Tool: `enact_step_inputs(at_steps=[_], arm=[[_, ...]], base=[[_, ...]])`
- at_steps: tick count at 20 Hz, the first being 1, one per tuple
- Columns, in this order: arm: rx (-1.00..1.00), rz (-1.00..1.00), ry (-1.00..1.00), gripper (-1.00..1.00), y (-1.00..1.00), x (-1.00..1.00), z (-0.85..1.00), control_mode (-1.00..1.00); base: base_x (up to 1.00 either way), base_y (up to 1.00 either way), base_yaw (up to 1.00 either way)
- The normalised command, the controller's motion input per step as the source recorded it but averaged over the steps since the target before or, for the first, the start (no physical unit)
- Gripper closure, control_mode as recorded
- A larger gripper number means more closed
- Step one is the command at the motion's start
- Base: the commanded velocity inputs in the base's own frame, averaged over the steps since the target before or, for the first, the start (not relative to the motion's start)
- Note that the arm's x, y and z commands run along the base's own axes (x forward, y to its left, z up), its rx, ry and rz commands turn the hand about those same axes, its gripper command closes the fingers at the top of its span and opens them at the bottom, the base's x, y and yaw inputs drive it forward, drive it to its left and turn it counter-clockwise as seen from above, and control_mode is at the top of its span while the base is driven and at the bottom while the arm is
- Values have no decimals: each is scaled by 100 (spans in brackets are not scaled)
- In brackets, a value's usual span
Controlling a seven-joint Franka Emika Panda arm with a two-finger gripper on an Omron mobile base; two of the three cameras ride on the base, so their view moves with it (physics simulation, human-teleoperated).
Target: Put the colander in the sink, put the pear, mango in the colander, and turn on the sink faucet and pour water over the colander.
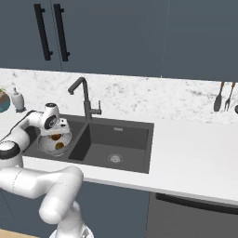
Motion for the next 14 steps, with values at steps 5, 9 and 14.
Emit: enact_step_inputs(at_steps=[5, 9, 14], arm=[[0, 0, 1, 100, 7, 7, -20, -100], [0, 0, 0, 100, 10, 0, -17, -100], [0, 0, 0, -100, 8, -4, -7, -100]], base=[[0, 0, 0], [0, 0, 0], [0, 0, 0]])
